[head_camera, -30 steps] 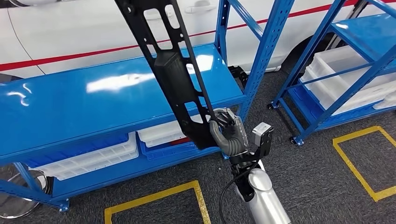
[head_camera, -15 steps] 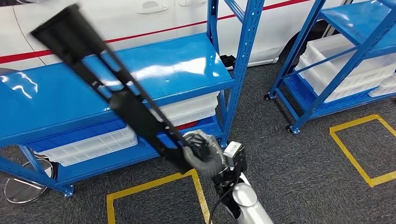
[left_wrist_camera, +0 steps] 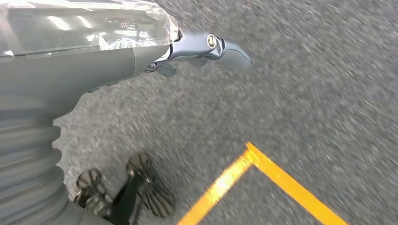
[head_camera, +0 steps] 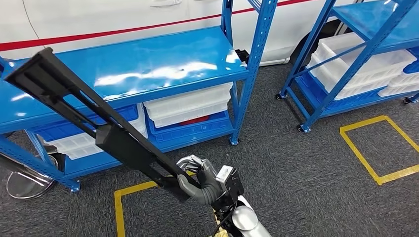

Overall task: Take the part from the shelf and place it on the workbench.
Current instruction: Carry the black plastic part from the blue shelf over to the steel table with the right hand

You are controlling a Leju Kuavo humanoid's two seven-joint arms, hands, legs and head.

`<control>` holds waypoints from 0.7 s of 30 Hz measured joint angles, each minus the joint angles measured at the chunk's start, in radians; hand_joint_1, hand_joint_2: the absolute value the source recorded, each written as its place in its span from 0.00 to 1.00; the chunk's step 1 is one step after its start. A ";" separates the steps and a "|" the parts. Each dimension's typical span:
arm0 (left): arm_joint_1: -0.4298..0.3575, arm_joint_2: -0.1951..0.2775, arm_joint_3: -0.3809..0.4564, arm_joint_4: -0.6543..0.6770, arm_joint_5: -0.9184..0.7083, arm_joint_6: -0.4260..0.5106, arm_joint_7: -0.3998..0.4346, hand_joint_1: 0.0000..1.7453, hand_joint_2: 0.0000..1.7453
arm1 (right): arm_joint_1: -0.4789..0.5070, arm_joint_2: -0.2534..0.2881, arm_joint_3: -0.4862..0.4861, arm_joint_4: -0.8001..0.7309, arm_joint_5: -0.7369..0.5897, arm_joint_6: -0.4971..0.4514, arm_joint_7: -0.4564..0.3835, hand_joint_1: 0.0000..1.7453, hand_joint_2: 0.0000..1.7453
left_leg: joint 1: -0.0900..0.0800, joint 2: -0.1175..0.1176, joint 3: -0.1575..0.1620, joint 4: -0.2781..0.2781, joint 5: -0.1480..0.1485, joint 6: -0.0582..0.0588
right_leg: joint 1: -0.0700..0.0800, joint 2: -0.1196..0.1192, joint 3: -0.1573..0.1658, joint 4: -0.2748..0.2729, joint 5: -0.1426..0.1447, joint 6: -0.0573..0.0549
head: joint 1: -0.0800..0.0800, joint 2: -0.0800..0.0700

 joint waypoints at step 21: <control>0.016 -0.004 0.081 -0.003 0.011 0.213 0.107 0.00 1.00 | -0.093 0.034 0.249 0.255 0.013 0.159 -0.041 0.95 1.00 | 0.012 -0.012 0.141 -0.011 -0.114 -0.044 | 0.011 -0.008 -0.052 -0.197 0.134 -0.012 | 0.000 0.000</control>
